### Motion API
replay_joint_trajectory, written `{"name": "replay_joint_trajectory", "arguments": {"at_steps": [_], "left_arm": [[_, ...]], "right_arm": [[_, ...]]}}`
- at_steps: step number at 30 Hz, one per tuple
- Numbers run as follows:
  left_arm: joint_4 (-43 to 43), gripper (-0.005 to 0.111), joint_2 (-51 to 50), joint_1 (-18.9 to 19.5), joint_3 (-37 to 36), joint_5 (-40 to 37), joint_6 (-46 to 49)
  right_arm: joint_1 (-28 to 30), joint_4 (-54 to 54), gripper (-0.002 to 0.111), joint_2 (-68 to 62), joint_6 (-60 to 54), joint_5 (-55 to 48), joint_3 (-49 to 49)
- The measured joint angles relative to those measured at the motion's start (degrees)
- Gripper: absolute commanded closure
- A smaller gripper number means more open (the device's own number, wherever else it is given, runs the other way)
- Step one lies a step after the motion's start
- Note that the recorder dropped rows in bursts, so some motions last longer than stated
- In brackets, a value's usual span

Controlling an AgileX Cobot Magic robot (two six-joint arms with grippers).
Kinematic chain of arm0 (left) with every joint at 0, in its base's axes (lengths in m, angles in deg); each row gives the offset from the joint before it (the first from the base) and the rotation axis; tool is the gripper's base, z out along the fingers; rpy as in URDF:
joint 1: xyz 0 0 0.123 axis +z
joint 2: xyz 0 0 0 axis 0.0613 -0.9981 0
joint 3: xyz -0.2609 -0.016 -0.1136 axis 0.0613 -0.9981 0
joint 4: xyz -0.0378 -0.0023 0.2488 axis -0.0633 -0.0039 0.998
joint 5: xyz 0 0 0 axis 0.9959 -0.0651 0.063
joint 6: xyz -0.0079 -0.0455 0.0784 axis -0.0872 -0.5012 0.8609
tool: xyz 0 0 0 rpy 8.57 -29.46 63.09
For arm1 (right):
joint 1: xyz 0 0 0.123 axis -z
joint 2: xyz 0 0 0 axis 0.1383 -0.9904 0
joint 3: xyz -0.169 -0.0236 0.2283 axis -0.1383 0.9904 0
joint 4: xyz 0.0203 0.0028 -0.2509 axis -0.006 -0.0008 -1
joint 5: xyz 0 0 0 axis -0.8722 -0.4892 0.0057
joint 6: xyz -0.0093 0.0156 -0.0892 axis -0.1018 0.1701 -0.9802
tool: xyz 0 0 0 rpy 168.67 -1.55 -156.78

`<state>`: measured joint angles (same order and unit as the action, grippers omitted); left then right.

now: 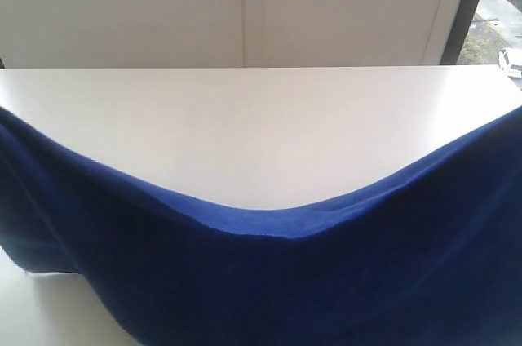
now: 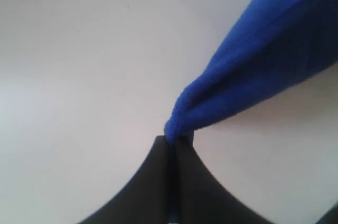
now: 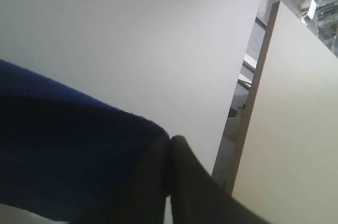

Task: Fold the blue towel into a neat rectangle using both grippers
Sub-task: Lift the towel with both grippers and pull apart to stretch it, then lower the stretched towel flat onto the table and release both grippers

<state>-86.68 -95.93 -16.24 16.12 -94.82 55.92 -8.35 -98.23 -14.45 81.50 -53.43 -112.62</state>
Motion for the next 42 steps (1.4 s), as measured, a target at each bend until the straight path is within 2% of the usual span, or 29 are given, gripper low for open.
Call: {"name": "replay_joint_trajectory", "arguments": {"at_steps": [7,16,23,33,35,39,40,42], "left_arm": [[1.9,0.107,-5.9,0.0,-5.6,2.0,-0.3],[6.5,0.107,-14.1,0.0,-8.4,21.6,-0.5],[11.0,0.107,-23.0,0.0,-8.4,33.6,-0.5],[14.5,0.107,-35.5,0.0,-8.4,55.4,-0.5],[14.9,0.107,-37.5,0.5,-8.4,59.9,-0.5],[14.9,0.106,-42.0,3.9,-8.4,65.9,-0.5],[14.9,0.103,-43.0,4.4,-8.4,67.8,-0.6],[14.9,0.086,-44.4,4.8,-8.4,71.1,-0.8]], "right_arm": [[0.0,-7.3,0.108,-7.1,6.0,4.2,0.0],[0.0,-13.8,0.108,-17.8,12.8,11.3,0.0],[0.7,-27.0,0.108,-27.3,26.2,13.9,0.0],[7.5,-39.6,0.108,-41.1,42.9,20.4,0.0],[8.9,-43.4,0.108,-43.5,48.1,22.4,0.0],[9.9,-49.8,0.108,-47.7,55.3,24.0,0.0],[9.9,-50.9,0.107,-48.6,57.2,24.2,0.0],[9.9,-52.6,0.097,-50.1,59.4,24.7,0.0]]}}
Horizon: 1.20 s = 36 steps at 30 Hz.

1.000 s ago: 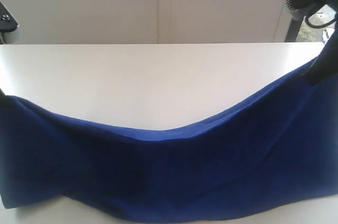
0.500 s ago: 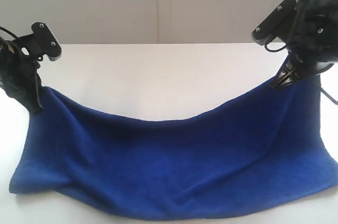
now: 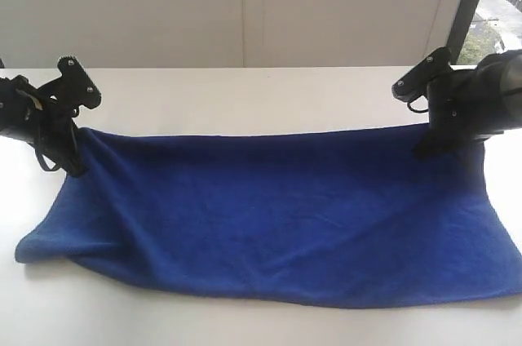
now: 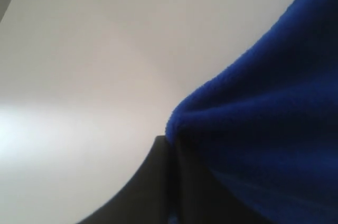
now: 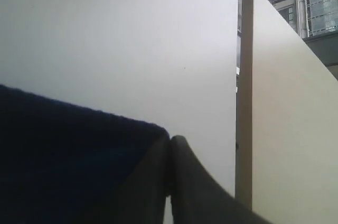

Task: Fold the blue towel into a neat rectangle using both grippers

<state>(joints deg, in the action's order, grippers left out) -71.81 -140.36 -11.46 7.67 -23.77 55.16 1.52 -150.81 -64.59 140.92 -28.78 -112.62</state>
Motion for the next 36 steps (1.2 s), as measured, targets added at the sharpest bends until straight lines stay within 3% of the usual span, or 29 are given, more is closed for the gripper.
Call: {"name": "replay_joint_trajectory", "arguments": {"at_steps": [2,5,7,12,17,21,23,27,30,33,36], "left_arm": [[0.0,0.063,-0.8,0.0,0.0,2.1,0.0],[0.0,0.047,-1.3,0.0,0.0,3.2,0.1],[0.0,0.048,-1.6,0.0,0.0,3.7,0.2],[0.0,0.048,0.0,0.0,0.0,7.1,3.6],[-2.5,0.052,7.0,0.0,0.2,8.1,4.4],[-3.9,0.082,12.8,0.0,0.4,-3.4,1.7],[-4.6,0.107,14.9,-0.1,0.4,-13.4,-1.0],[-8.7,0.106,15.7,-1.3,0.4,-29.6,-2.2],[-13.6,0.106,15.7,-1.8,0.4,-37.1,-2.2],[-17.3,0.106,15.7,-2.0,0.4,-42.9,-2.2],[-18.4,0.106,15.7,-2.0,0.4,-47.2,-3.0]], "right_arm": [[0.0,-1.2,0.081,-0.7,0.8,0.9,0.0],[0.0,-2.6,0.061,-0.9,1.7,1.5,0.0],[0.0,-3.8,0.056,-1.0,3.1,0.9,0.0],[0.0,-5.5,0.055,-0.5,5.3,-8.6,-0.9],[0.0,0.7,0.056,5.6,3.7,-6.4,-1.6],[0.1,23.0,0.065,11.4,-14.9,3.8,-1.6],[0.1,40.7,0.074,13.4,-30.8,7.5,-1.6],[-1.3,81.6,0.09,15.4,-66.4,7.0,-1.6],[-4.4,102.0,0.097,15.4,-85.7,2.2,-1.6],[-9.3,113.0,0.101,15.3,-98.7,-1.6,-1.6],[-15.1,116.2,0.101,15.0,-103.1,-1.0,-1.6]]}}
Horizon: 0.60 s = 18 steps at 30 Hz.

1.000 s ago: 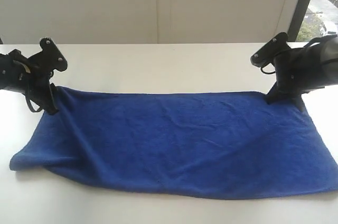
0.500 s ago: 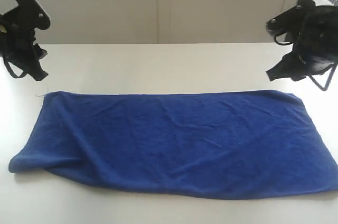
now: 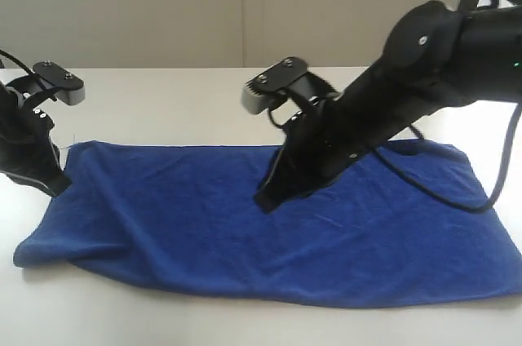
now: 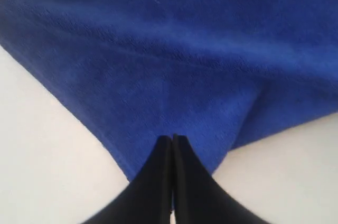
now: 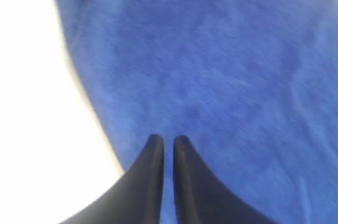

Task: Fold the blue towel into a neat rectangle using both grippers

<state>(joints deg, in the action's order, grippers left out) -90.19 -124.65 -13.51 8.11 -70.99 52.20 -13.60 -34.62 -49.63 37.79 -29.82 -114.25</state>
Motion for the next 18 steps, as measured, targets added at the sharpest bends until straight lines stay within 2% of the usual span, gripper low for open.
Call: {"name": "replay_joint_trajectory", "arguments": {"at_steps": [4,8,15,18], "left_arm": [[-0.2,0.106,0.1,0.0,0.0,-5.1,-2.9],[-0.5,0.106,0.1,0.1,-1.1,-8.3,-4.3],[-0.6,0.106,0.2,0.6,-8.4,-5.2,-7.4],[-0.8,0.106,0.2,0.6,-9.6,-1.5,-10.1]], "right_arm": [[-5.9,0.5,0.101,-1.0,-1.1,5.0,0.0],[-7.0,-3.6,0.101,-3.2,3.3,9.7,0.0],[-4.0,-39.3,0.101,-7.4,36.9,5.3,0.0],[-3.6,-42.5,0.101,-7.4,39.0,3.6,0.0]]}}
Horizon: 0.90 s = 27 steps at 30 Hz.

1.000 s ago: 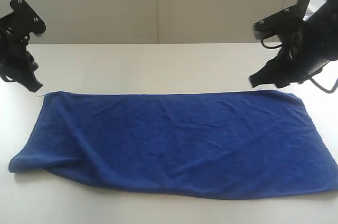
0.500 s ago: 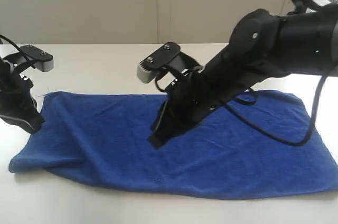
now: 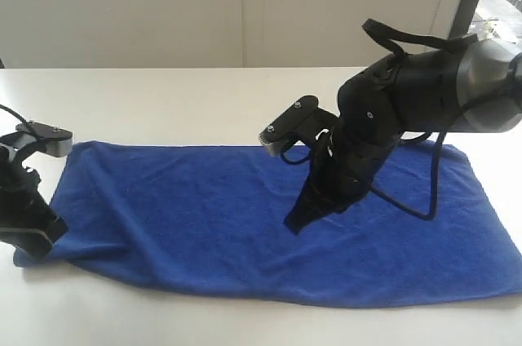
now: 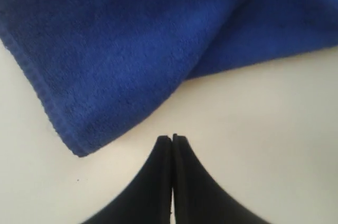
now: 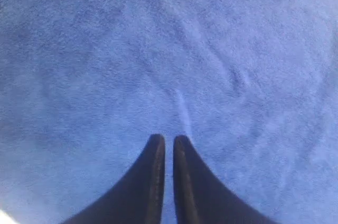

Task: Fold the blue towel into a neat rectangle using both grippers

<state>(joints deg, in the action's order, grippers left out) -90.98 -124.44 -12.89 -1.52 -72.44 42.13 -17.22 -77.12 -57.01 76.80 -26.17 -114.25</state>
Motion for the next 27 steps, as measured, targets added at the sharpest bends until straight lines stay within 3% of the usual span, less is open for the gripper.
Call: {"name": "replay_joint_trajectory", "arguments": {"at_steps": [7,11,13,15,18,20,23,27], "left_arm": [[-4.6,0.107,4.8,0.0,-8.4,22.8,-8.9],[-12.0,0.107,9.7,1.6,-12.1,25.0,-4.4],[-21.9,0.107,11.3,3.6,-13.2,23.7,4.5],[-35.4,0.107,12.1,6.2,-13.6,18.7,20.2],[-56.2,0.107,12.3,12.0,-13.6,1.5,41.5],[-64.4,0.107,12.2,16.4,-13.6,-8.1,48.6],[-65.7,0.107,12.0,21.0,-13.6,-11.8,50.9],[-51.4,0.107,11.8,23.5,-13.6,-3.9,40.2]], "right_arm": [[-6.1,16.6,0.101,1.2,-14.8,2.0,0.0],[-8.5,19.1,0.101,1.2,-17.2,5.6,0.0],[-8.5,19.1,0.101,1.2,-17.6,7.9,0.0],[-8.5,19.1,0.101,1.2,-17.6,9.4,0.0],[-8.5,19.1,0.101,1.2,-17.6,9.9,0.0],[-8.5,19.1,0.101,1.2,-17.7,9.9,0.0],[-8.5,19.1,0.101,1.2,-17.7,9.9,0.0],[-8.5,19.1,0.101,1.2,-17.7,9.6,0.0]]}}
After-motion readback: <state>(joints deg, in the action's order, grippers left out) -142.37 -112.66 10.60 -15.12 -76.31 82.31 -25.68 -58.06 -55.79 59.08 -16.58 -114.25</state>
